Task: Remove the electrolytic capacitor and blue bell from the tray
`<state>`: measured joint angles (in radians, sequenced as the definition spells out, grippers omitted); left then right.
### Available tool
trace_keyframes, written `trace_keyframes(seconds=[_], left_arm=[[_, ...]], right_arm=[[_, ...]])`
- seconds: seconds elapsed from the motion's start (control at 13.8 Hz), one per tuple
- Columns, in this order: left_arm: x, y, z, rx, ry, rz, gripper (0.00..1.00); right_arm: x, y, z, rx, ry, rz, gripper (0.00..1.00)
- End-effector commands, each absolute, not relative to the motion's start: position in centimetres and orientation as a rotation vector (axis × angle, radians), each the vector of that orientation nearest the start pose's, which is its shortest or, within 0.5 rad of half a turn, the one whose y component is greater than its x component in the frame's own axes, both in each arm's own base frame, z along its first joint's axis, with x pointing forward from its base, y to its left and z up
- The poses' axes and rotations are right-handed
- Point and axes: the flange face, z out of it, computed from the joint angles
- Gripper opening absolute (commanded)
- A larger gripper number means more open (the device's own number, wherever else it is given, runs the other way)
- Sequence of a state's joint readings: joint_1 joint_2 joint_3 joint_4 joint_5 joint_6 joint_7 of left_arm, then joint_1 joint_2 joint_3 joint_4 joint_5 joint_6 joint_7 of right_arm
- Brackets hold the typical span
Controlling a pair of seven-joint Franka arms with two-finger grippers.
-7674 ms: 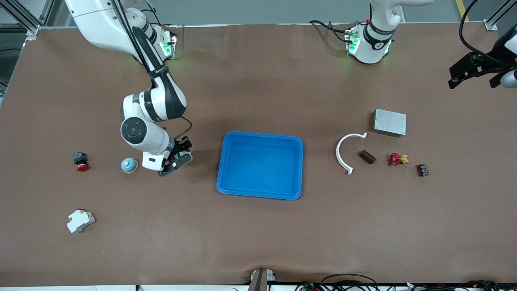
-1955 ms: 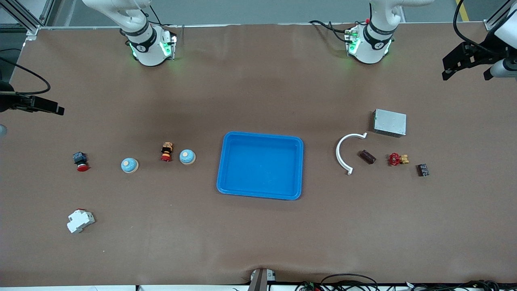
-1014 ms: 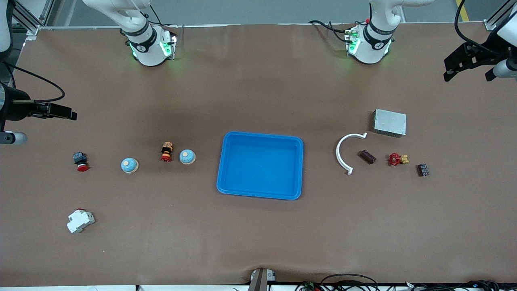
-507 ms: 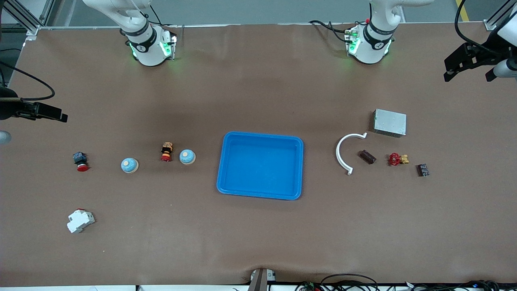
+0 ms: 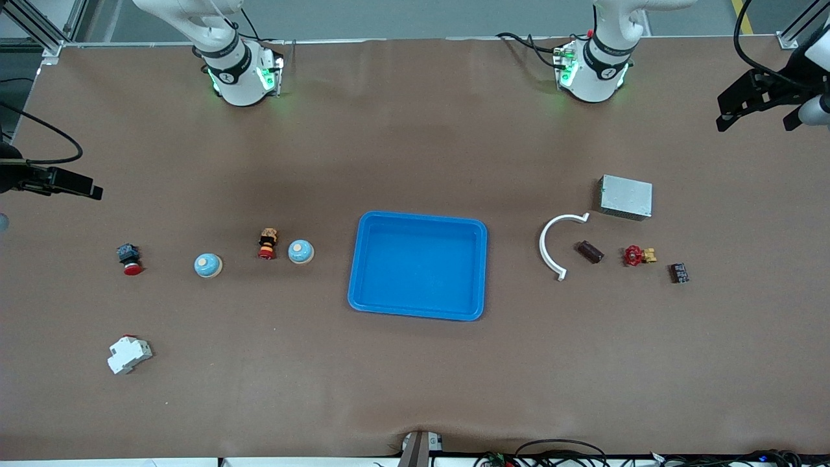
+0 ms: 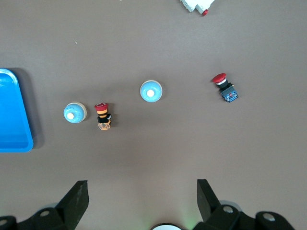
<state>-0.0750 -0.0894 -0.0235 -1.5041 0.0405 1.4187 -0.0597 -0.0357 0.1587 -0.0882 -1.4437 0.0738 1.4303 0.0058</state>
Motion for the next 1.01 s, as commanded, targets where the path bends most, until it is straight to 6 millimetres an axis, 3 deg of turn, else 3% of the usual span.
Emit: trace_keyframes(seconds=[0.0, 0.94], left_arm=[[50.1, -4.2, 69.6, -3.118, 0.069, -0.038, 1.0], [49.7, -4.3, 70.3, -3.121, 0.072, -0.057, 1.0]], right_arm=[[58.8, -6.8, 58.1, -3.06, 0.222, 0.26, 1.0], [59.6, -6.3, 56.9, -3.062, 0.212, 0.261, 1.0]])
